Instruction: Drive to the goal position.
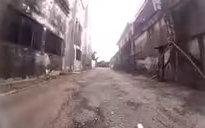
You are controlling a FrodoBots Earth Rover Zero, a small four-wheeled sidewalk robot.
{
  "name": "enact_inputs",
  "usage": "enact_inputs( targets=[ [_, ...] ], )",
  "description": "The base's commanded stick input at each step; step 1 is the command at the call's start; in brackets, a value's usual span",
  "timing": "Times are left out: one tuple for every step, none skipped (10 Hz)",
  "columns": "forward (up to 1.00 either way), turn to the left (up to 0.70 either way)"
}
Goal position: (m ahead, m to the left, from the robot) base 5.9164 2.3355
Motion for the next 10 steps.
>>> enact_inputs(
  targets=[
    [0.85, 0.0],
    [0.85, 0.0],
    [0.85, 0.0],
    [0.85, 0.0],
    [0.85, 0.0],
    [0.85, 0.0],
    [0.85, 0.0],
    [0.85, 0.0],
    [0.85, 0.0],
    [0.85, 0.0]
  ],
)
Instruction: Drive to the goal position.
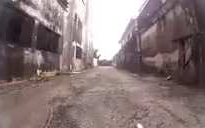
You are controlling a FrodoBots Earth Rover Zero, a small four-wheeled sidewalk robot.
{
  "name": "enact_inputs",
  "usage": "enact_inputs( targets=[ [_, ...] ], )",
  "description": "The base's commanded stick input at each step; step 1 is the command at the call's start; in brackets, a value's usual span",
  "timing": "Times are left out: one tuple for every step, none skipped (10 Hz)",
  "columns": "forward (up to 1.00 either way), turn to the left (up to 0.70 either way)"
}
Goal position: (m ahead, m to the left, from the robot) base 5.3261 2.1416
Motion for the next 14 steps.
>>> enact_inputs(
  targets=[
    [0.85, 0.0],
    [0.85, 0.0],
    [0.85, 0.0],
    [0.85, 0.0],
    [0.85, 0.0],
    [0.85, 0.0],
    [0.85, 0.0],
    [0.85, 0.0],
    [0.85, 0.0],
    [0.85, 0.0],
    [0.85, 0.0],
    [0.85, 0.0],
    [0.85, 0.0],
    [0.85, 0.0]
  ],
)
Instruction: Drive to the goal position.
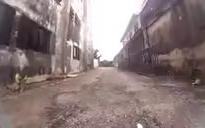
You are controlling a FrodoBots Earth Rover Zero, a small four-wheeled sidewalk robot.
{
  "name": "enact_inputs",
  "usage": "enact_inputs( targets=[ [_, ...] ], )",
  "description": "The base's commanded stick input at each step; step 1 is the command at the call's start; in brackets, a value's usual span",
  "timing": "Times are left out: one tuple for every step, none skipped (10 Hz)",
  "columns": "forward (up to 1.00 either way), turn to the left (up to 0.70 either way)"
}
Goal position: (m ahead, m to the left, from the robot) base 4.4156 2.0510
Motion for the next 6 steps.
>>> enact_inputs(
  targets=[
    [0.85, 0.0],
    [0.85, 0.0],
    [0.85, 0.0],
    [0.85, 0.0],
    [0.85, 0.0],
    [0.85, -0.01]
  ],
)
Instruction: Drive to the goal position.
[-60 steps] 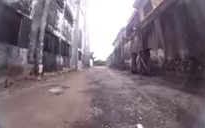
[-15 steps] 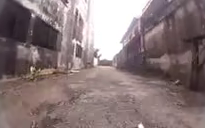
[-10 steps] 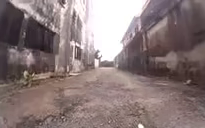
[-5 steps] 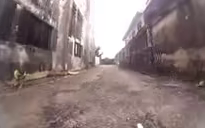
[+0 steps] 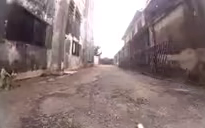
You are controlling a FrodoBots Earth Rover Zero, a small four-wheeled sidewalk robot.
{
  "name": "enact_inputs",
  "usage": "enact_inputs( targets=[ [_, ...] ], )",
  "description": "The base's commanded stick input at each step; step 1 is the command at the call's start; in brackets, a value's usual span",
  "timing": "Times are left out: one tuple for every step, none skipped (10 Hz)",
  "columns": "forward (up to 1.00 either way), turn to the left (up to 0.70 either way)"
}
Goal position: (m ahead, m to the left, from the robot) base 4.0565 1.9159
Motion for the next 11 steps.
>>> enact_inputs(
  targets=[
    [0.85, -0.02],
    [0.85, -0.03],
    [0.85, -0.04],
    [0.85, -0.05],
    [0.85, -0.05],
    [0.85, -0.05],
    [0.85, -0.05],
    [0.85, -0.05],
    [0.85, -0.02],
    [0.85, 0.0],
    [0.85, 0.0]
  ],
)
